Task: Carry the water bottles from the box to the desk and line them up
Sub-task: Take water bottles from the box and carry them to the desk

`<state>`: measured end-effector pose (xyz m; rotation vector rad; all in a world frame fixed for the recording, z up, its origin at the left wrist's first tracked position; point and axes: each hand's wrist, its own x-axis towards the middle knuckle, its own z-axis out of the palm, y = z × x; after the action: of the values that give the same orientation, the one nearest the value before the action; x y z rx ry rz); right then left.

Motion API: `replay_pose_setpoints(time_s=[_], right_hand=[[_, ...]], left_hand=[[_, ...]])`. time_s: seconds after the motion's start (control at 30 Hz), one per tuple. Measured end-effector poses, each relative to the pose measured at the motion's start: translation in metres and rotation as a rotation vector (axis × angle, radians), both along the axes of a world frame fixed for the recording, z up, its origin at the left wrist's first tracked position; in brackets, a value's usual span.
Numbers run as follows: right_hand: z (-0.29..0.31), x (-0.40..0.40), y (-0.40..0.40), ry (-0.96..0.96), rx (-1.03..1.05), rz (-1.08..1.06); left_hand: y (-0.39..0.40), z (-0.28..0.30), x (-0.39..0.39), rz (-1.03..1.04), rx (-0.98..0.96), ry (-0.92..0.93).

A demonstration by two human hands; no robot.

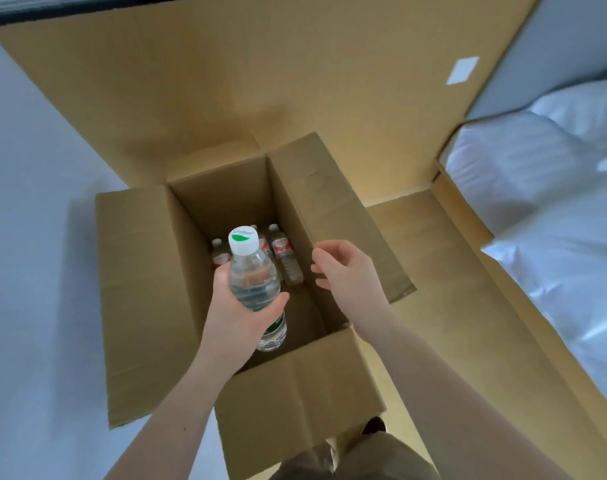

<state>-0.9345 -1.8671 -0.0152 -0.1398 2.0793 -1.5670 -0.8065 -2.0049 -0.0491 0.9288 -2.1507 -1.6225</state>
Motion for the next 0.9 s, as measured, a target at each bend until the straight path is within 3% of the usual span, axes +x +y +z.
replay_pose_setpoints(time_s=[0.47,0.9], right_hand=[[-0.006,0.014,0.154,-0.063,0.094,-0.287],[-0.008,0.078,0.300,-0.103,0.022,-0.509]], left_hand=[[0.120,0.029,-0.055,-0.403,-0.011,0.112],[0.267,0.004,-0.010,-0.587,-0.016,0.087]])
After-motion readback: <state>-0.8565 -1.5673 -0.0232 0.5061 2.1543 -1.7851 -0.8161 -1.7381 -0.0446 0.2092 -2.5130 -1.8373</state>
